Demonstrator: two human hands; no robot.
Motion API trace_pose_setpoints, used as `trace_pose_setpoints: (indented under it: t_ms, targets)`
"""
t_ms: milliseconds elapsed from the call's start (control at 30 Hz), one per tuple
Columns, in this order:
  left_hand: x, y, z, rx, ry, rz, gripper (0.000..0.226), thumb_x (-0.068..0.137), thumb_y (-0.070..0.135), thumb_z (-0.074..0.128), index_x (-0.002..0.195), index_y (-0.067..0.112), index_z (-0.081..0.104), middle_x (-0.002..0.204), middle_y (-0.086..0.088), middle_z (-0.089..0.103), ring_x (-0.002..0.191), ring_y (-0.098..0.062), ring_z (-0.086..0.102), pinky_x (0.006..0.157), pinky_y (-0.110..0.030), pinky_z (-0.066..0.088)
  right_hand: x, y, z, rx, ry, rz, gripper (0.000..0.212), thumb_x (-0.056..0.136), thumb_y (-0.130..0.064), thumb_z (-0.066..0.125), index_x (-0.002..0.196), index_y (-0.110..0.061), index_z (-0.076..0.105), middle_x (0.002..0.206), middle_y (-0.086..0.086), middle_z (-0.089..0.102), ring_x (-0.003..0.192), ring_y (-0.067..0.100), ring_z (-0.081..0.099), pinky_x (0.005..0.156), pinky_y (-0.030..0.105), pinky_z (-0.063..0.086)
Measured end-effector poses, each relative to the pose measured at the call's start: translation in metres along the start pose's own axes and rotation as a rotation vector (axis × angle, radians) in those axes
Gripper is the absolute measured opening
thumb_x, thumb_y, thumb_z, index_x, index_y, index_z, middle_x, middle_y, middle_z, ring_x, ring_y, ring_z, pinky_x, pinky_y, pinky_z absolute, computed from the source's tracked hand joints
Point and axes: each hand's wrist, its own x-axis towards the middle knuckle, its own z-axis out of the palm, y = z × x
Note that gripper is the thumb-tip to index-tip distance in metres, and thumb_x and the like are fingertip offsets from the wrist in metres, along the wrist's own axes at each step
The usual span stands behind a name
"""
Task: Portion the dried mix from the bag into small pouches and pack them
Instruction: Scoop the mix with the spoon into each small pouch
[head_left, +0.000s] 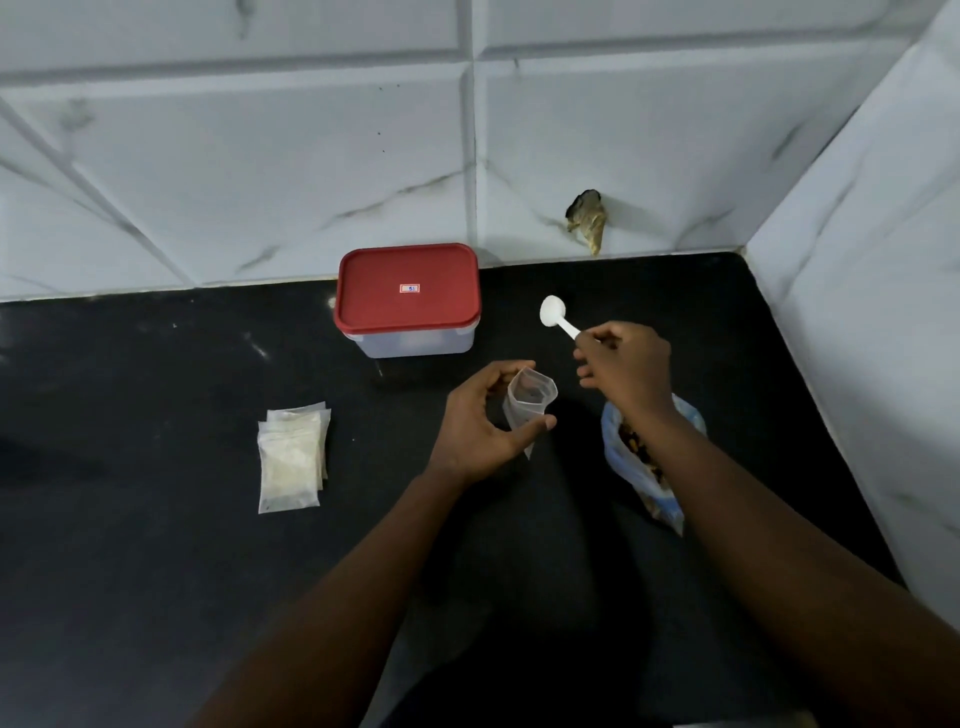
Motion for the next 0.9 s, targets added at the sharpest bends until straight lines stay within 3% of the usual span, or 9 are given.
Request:
trace_pose_setpoints:
  t_ms: [133, 267, 533, 800, 900]
  targets:
    - [-0.009, 0.01, 0.01, 0.001, -0.019, 0.022, 0.064, 0.078, 0.023, 0.09, 0.135, 0.017, 0.06, 0.127, 0.009, 0.067, 0.119, -0.002, 0.063, 0.103, -0.021, 0.051, -0.029, 0.01, -0.036, 0.014, 0.048, -0.074, 0.008, 0.093, -0.023, 0.071, 0.1, -0.019, 0.075, 0.08, -0.004, 0.073, 0.07, 0.006, 0.072, 0.06, 0.017, 0.057]
    - [-0.019, 0.018, 0.021, -0.008, -0.043, 0.037, 0.065, 0.077, 0.022, 0.089, 0.135, 0.016, 0.06, 0.127, 0.01, 0.067, 0.119, -0.001, 0.063, 0.101, -0.016, 0.049, -0.054, 0.022, -0.071, -0.05, 0.103, -0.098, 0.01, 0.092, -0.029, 0.073, 0.098, -0.023, 0.075, 0.08, -0.012, 0.07, 0.07, -0.009, 0.066, 0.06, 0.006, 0.049]
    - [-0.031, 0.029, 0.052, -0.027, -0.096, 0.072, 0.062, 0.077, 0.017, 0.089, 0.132, 0.014, 0.061, 0.125, 0.011, 0.066, 0.117, 0.0, 0.063, 0.097, -0.013, 0.049, -0.084, 0.059, -0.109, -0.158, 0.169, -0.091, 0.017, 0.089, -0.031, 0.075, 0.1, -0.018, 0.078, 0.085, -0.008, 0.074, 0.077, 0.003, 0.07, 0.072, 0.025, 0.058]
    - [-0.043, 0.027, 0.074, -0.037, -0.145, 0.042, 0.059, 0.077, 0.013, 0.088, 0.129, 0.015, 0.062, 0.123, 0.01, 0.068, 0.116, -0.002, 0.064, 0.095, -0.013, 0.05, -0.105, 0.082, -0.118, -0.363, 0.202, -0.263, 0.01, 0.086, -0.017, 0.078, 0.09, -0.009, 0.076, 0.082, -0.002, 0.064, 0.074, 0.01, 0.061, 0.065, 0.009, 0.039]
    - [-0.045, 0.026, 0.078, -0.03, -0.164, 0.033, 0.058, 0.077, 0.014, 0.088, 0.129, 0.016, 0.062, 0.123, 0.011, 0.067, 0.117, -0.001, 0.064, 0.095, -0.013, 0.05, -0.106, 0.089, -0.116, -0.416, 0.178, -0.295, 0.008, 0.088, -0.017, 0.075, 0.088, -0.009, 0.075, 0.082, -0.001, 0.063, 0.073, 0.01, 0.06, 0.065, 0.016, 0.044]
